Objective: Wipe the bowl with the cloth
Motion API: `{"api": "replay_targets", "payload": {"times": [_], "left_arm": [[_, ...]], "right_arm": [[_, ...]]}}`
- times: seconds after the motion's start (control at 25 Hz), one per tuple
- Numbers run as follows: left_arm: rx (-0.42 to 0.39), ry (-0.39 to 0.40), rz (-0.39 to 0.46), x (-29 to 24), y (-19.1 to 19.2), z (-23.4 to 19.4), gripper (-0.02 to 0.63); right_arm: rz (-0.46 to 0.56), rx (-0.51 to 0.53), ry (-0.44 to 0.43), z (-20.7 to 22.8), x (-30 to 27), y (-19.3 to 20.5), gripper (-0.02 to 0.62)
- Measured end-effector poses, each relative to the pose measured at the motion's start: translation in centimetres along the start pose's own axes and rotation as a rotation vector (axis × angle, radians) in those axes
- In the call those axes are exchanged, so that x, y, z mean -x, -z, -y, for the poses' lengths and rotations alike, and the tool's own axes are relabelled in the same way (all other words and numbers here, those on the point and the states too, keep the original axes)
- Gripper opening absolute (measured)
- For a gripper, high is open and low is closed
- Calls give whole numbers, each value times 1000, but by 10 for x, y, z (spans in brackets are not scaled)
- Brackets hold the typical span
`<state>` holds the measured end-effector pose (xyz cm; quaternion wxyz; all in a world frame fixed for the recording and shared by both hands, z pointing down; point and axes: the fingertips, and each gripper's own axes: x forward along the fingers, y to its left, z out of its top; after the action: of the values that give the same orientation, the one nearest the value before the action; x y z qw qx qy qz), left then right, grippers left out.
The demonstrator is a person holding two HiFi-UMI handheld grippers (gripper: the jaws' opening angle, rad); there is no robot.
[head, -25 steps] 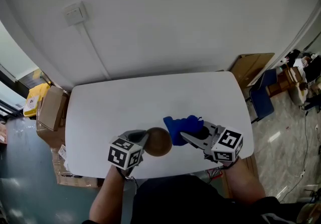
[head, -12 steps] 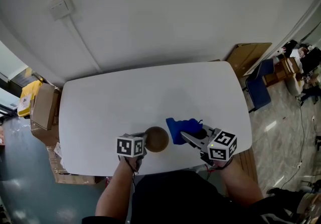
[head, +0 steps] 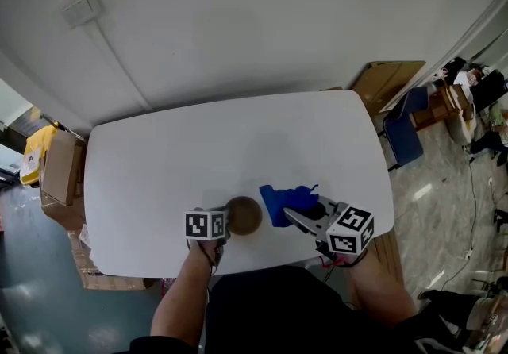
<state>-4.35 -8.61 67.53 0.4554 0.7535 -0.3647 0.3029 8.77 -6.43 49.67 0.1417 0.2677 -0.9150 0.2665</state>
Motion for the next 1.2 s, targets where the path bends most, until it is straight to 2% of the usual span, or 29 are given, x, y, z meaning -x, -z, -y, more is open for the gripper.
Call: {"api": "replay_targets", "payload": {"times": [0.24, 0.36, 0.44, 0.68, 0.76, 0.84, 1.0, 1.2], "left_arm": [[-8, -14, -3, -2, -5, 1, 30], [-16, -1, 13, 0, -10, 8, 90], [-18, -5, 26, 3, -12, 11, 104], [-34, -67, 78, 29, -23, 3, 110], [-47, -101, 108, 43, -31, -2, 106], [-74, -118, 135, 59, -40, -2, 70], [-117, -105, 187, 89, -58, 10, 37], [-170, -87, 317, 137, -79, 36, 12]], "right_arm": [[-1, -11, -8, 2, 1, 2, 26], [2, -8, -18, 2, 1, 2, 26], [8, -9, -26, 1, 1, 1, 26], [50, 1, -35, 2, 1, -14, 26], [53, 17, -18, 3, 0, -21, 26], [42, 51, 5, 2, -2, -27, 26], [34, 94, 24, -5, -3, -41, 26], [57, 120, 11, -23, -2, -63, 26]]}}
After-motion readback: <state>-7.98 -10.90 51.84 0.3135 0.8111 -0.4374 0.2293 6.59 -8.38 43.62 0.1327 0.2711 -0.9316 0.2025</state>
